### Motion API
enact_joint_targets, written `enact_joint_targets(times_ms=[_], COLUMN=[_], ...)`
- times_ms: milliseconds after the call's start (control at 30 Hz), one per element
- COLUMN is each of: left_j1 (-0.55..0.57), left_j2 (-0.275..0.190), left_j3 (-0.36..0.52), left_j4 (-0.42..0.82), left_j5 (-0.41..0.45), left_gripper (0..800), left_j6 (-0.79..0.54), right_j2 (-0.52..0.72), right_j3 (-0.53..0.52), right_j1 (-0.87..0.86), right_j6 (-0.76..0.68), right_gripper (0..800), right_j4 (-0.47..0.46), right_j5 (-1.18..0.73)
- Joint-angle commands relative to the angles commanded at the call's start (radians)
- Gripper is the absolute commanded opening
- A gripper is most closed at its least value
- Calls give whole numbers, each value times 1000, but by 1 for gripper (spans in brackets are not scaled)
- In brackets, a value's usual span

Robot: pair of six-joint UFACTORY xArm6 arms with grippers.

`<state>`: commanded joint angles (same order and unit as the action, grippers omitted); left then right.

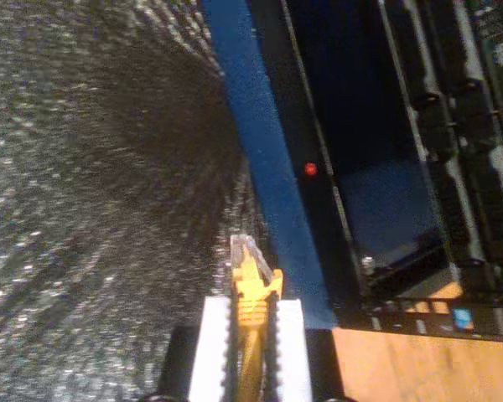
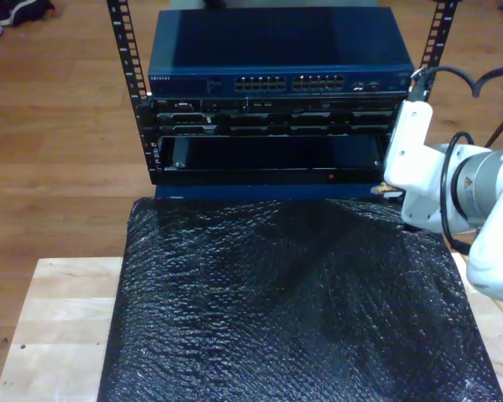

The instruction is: Grab the cable and plug it in

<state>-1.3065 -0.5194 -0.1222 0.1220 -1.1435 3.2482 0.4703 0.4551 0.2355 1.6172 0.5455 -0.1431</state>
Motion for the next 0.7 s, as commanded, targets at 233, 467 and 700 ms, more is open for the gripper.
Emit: enact_joint_targets(times_ms=[233,467,700], left_j1=[0,0,0], left_j2=[0,0,0], left_j3=[0,0,0], left_j4=[0,0,0], left_j5=[0,0,0], left_gripper=[800,800,800], left_j6=[0,0,0], right_j2=[-91,-140,-140], right_j3=[52,95,72], right_j1=[20,18,18], right_j6=[-2,-2,0], right_gripper=[0,0,0], right_j4=[-141,-233,-256], right_j5=[161,175,206])
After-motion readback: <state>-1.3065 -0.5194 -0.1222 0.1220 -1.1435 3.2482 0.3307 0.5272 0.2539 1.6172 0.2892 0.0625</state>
